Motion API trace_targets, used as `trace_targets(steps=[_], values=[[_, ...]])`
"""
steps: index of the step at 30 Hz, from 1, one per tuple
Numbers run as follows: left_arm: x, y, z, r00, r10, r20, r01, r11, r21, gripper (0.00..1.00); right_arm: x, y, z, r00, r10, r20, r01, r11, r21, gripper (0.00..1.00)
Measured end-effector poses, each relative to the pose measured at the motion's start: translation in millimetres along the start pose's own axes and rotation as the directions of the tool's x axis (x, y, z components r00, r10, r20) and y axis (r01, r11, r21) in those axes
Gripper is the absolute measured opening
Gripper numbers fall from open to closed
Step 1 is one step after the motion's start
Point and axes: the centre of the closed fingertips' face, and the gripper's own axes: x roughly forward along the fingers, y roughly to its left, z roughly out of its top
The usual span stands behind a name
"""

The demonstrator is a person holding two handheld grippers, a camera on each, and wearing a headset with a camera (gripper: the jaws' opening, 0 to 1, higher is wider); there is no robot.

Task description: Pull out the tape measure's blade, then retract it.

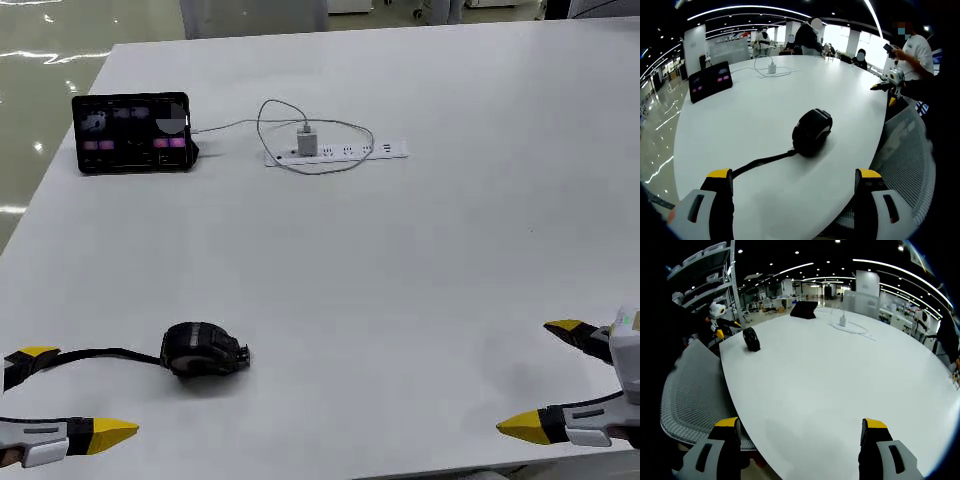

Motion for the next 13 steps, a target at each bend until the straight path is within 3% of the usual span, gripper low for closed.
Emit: trace_targets(steps=[13], values=[[3.3,-3.1,2.6,0.9999,-0.014,0.005,0.014,1.000,0.012,0.99,-3.3,4.7,-1.8,0.9999,-0.004,-0.011,0.004,1.000,0.001,0.99]])
